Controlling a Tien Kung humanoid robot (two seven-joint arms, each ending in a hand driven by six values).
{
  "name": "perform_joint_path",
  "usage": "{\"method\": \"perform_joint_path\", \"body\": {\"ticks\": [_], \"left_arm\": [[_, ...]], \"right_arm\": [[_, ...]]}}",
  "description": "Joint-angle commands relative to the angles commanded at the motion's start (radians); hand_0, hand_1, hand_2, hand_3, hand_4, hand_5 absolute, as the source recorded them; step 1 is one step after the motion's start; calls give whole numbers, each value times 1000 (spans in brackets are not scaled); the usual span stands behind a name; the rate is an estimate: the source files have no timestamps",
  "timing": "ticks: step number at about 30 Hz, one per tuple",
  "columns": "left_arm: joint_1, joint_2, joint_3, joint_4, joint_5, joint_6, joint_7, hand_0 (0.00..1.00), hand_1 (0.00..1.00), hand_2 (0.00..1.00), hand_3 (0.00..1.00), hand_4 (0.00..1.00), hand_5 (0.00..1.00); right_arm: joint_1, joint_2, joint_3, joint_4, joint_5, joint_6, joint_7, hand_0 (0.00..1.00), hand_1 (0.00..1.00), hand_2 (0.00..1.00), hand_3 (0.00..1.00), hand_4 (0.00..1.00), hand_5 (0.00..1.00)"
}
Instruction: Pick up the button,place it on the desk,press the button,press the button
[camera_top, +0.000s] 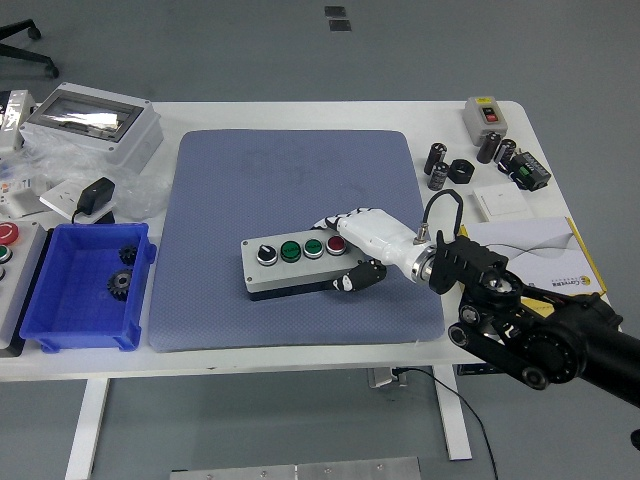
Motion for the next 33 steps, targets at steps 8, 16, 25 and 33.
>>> {"method": "perform_joint_path", "body": {"ticks": [8, 16, 25, 33], "left_arm": [[1, 2, 0, 0, 2, -1, -1, 672, 560, 508, 564, 337, 42], [2, 2, -1, 0, 5, -2, -1, 672, 559, 508, 564, 336, 40], [2, 4, -6, 0, 14, -7, -5, 671, 557, 506, 563, 330, 38], [4, 6, -17, -2, 26, -19, -9, 671, 554, 503, 561, 323, 35]], "right_arm": [[-1, -1, 19, 1, -22, 11, -1, 882, 795, 811, 883, 594, 13], [-2, -6, 29, 6, -25, 26, -11, 883, 800, 823, 895, 640, 42], [8, -25, 33, 17, -8, 58, -17, 893, 815, 871, 944, 706, 96], [15, -42, 39, 33, -3, 97, -27, 894, 818, 875, 965, 724, 108]]}}
